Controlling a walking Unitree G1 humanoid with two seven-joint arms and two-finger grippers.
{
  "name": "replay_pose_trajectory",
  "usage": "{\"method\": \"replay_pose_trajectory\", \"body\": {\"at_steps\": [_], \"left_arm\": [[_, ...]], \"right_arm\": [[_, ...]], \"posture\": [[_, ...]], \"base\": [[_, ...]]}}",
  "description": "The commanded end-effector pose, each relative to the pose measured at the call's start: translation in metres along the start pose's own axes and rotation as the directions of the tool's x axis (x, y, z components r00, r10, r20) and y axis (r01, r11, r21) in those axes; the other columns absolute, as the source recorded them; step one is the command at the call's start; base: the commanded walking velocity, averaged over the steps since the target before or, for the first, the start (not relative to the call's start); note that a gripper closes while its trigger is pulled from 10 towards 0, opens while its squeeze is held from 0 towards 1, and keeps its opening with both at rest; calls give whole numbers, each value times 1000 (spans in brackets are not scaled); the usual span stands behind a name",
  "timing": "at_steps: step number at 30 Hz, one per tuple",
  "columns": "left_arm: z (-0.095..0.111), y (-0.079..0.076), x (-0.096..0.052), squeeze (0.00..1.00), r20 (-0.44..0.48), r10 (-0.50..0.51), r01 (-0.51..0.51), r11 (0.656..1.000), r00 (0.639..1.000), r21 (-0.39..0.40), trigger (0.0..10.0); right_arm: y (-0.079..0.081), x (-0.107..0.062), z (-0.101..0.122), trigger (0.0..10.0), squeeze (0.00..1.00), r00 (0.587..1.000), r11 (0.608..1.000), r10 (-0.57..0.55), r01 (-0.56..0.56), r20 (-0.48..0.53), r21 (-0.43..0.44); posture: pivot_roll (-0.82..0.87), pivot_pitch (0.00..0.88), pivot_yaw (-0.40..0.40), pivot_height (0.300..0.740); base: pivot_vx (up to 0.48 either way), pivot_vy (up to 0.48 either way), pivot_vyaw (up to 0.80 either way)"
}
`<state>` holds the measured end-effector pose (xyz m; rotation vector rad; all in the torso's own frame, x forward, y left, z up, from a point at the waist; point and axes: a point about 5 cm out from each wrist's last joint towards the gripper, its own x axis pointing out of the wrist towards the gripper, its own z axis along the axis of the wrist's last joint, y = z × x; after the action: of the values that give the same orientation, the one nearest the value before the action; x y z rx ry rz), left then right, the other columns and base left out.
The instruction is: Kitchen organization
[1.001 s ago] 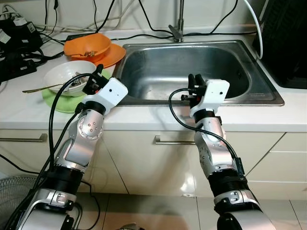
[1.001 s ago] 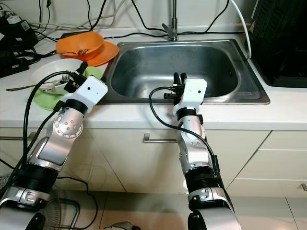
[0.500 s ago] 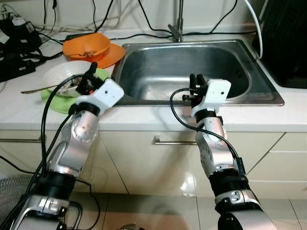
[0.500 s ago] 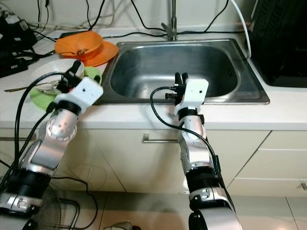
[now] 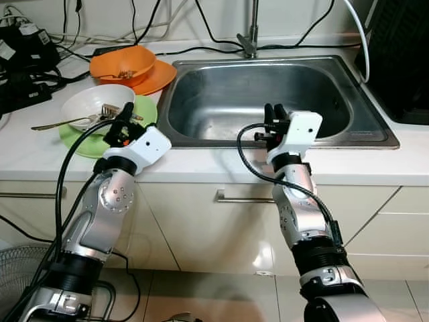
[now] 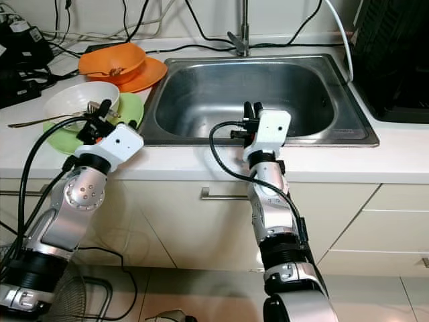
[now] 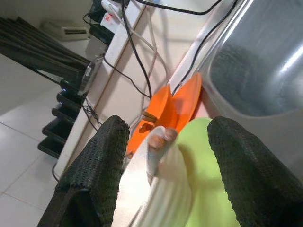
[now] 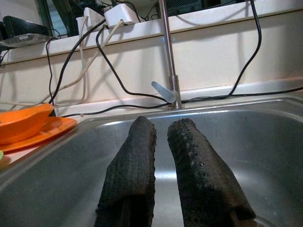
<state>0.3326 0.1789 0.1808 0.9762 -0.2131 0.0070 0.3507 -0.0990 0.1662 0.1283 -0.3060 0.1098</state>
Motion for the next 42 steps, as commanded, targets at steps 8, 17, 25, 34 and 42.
{"method": "replay_pose_trajectory", "body": {"at_steps": [8,17,25,34,42], "left_arm": [[-1,1,11,0,-27,14,-13,998,1000,57,10000],[-6,0,16,0,-49,-2,6,997,999,82,0],[-5,-1,18,0,-46,-6,10,996,999,94,0],[-3,1,20,0,-37,9,-5,995,999,104,0],[0,5,22,0,-29,23,-19,993,999,114,0]], "right_arm": [[1,0,-1,10000,0,1000,1000,1,-1,-4,21],[2,-1,-1,10000,0,1000,1000,-1,1,-2,21],[3,-1,-2,10000,0,1000,1000,2,-2,-4,21],[4,1,-2,10000,0,1000,1000,11,-10,-3,23],[5,1,-2,10000,0,1000,1000,14,-14,-2,26]], "posture": [[139,27,91,740],[132,15,101,740],[131,1,100,740],[134,0,97,740],[134,0,96,740]], "base": [[0,0,0],[0,0,0],[0,0,0],[0,0,0],[0,0,0]]}}
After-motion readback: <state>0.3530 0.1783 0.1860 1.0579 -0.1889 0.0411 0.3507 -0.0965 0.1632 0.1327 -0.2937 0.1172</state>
